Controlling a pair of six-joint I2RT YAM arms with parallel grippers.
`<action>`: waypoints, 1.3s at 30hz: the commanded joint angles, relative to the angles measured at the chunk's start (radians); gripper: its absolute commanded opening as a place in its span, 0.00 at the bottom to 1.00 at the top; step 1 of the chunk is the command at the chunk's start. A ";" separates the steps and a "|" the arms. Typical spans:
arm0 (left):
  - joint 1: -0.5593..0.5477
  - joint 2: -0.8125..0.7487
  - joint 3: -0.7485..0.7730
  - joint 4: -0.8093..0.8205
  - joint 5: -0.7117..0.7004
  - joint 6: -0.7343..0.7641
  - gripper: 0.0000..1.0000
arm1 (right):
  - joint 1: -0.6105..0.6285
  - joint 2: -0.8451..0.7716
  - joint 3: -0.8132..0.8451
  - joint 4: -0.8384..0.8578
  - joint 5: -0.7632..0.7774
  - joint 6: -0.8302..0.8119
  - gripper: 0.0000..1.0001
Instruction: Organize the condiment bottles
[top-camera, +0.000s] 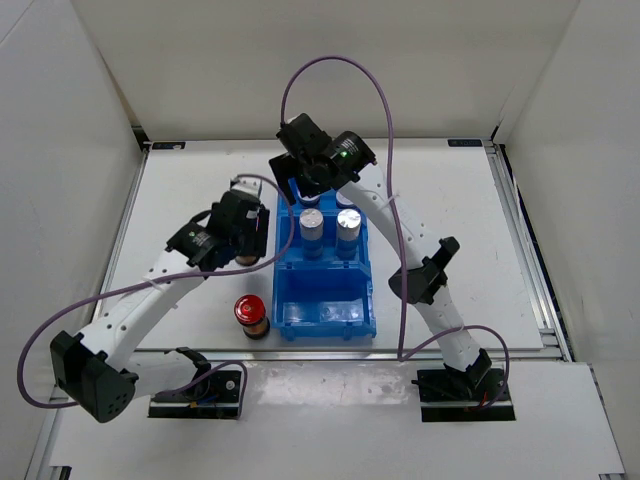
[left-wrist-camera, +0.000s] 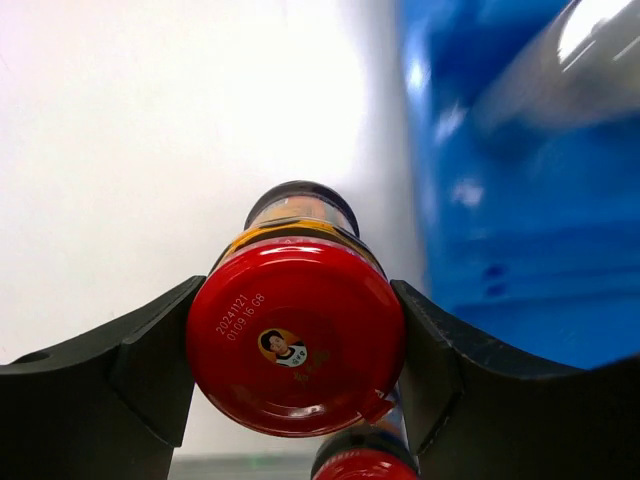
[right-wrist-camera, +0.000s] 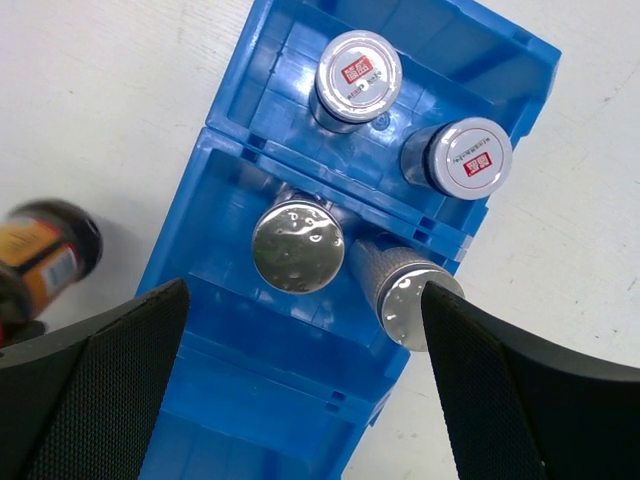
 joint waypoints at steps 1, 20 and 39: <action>-0.040 -0.039 0.179 0.126 -0.083 0.120 0.11 | -0.005 -0.089 0.010 -0.260 0.059 0.021 1.00; -0.297 0.167 0.330 0.296 0.468 0.243 0.11 | -0.356 -0.509 -0.465 -0.206 0.194 0.365 1.00; -0.485 0.403 0.369 0.306 0.326 0.235 0.11 | -0.690 -0.463 -0.168 -0.270 -0.395 0.161 1.00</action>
